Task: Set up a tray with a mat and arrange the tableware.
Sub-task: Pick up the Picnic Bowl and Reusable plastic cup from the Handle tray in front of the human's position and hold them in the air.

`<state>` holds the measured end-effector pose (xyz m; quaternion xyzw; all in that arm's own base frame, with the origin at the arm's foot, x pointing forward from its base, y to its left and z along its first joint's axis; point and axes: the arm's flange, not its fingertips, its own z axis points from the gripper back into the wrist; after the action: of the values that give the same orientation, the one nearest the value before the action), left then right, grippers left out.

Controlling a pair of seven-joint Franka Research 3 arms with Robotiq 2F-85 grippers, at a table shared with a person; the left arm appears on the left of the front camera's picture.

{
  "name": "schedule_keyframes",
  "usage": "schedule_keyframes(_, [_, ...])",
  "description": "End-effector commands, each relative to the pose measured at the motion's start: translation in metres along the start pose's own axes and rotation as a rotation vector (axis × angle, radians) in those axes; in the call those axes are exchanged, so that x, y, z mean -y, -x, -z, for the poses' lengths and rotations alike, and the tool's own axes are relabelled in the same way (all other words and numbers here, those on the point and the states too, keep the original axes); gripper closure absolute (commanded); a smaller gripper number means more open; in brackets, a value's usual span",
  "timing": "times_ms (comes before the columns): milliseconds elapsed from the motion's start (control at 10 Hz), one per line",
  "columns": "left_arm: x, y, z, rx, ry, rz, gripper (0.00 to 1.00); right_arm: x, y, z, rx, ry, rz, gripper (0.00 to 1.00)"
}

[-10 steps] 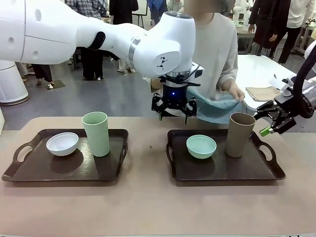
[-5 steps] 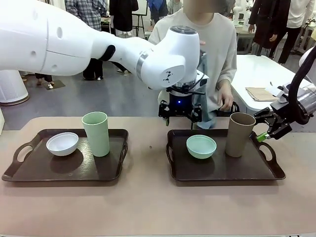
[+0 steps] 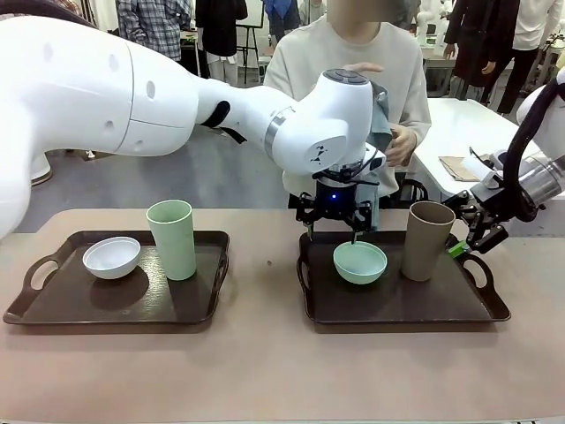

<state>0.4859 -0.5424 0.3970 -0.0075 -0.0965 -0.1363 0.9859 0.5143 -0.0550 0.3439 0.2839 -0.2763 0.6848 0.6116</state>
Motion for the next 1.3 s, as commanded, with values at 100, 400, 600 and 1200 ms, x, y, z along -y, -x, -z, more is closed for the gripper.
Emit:
schedule_keyframes(100, [0.004, -0.006, 0.004, -0.013, -0.024, 0.018, 0.00, -0.008, -0.003, 0.021, 0.002, 0.022, -0.005, 0.00])
schedule_keyframes(400, [0.006, -0.007, 0.010, -0.017, -0.019, 0.023, 0.00, -0.004, -0.002, 0.033, 0.042, -0.006, 0.033, 0.00])
schedule_keyframes(600, [0.007, -0.008, 0.015, -0.024, -0.005, 0.021, 0.00, 0.001, -0.004, 0.042, 0.065, 0.002, 0.050, 0.00])
schedule_keyframes(1200, [0.004, -0.005, 0.045, -0.113, 0.032, -0.009, 0.00, 0.010, 0.000, 0.059, 0.097, -0.024, 0.105, 0.00])
